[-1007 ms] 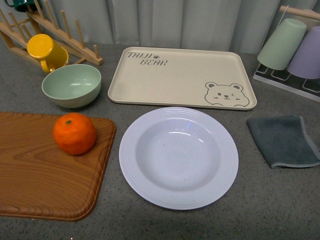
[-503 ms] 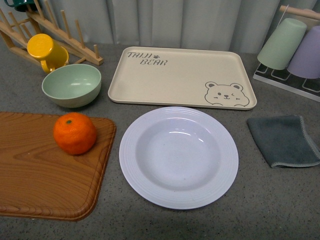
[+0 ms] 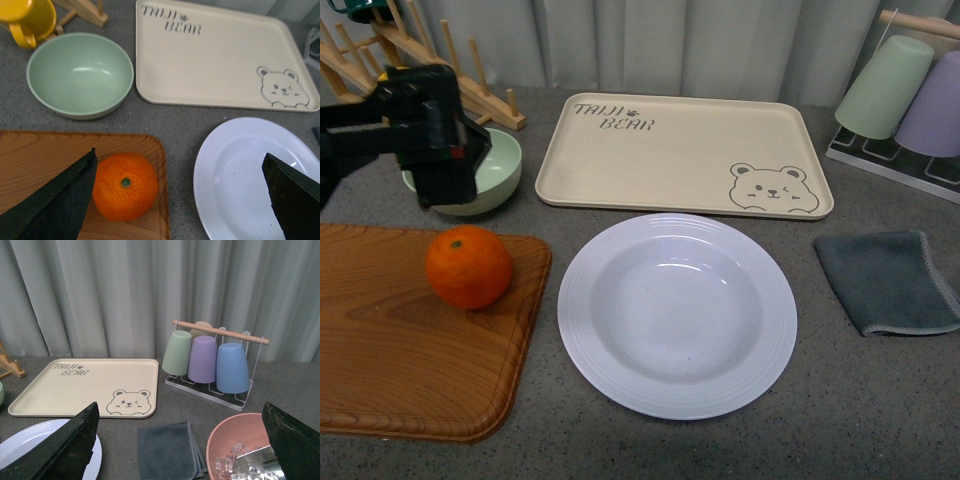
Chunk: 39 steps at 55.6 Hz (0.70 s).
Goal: Place orange and plate with both arms
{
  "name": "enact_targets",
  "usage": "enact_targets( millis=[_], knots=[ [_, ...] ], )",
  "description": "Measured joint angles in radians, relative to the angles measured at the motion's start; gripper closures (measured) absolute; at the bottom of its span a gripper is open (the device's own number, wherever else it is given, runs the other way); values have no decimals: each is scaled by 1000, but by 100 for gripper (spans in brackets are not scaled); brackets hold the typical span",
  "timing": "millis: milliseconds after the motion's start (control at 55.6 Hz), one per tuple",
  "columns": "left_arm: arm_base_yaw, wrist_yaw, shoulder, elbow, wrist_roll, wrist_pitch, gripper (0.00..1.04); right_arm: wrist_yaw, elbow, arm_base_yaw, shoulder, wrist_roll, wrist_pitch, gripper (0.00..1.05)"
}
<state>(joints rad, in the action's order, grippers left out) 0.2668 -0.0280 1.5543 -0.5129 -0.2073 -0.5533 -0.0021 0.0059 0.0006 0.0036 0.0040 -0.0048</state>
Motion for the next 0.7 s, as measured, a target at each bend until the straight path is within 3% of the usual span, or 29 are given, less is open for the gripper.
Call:
enact_targets(
  millis=[432,701],
  knots=[
    [-44,-54,283,-167,51,132,6,0,0,0,0,0,0,9],
    [-58,-31,355,-218,48,202,6,0,0,0,0,0,0,9]
  ],
)
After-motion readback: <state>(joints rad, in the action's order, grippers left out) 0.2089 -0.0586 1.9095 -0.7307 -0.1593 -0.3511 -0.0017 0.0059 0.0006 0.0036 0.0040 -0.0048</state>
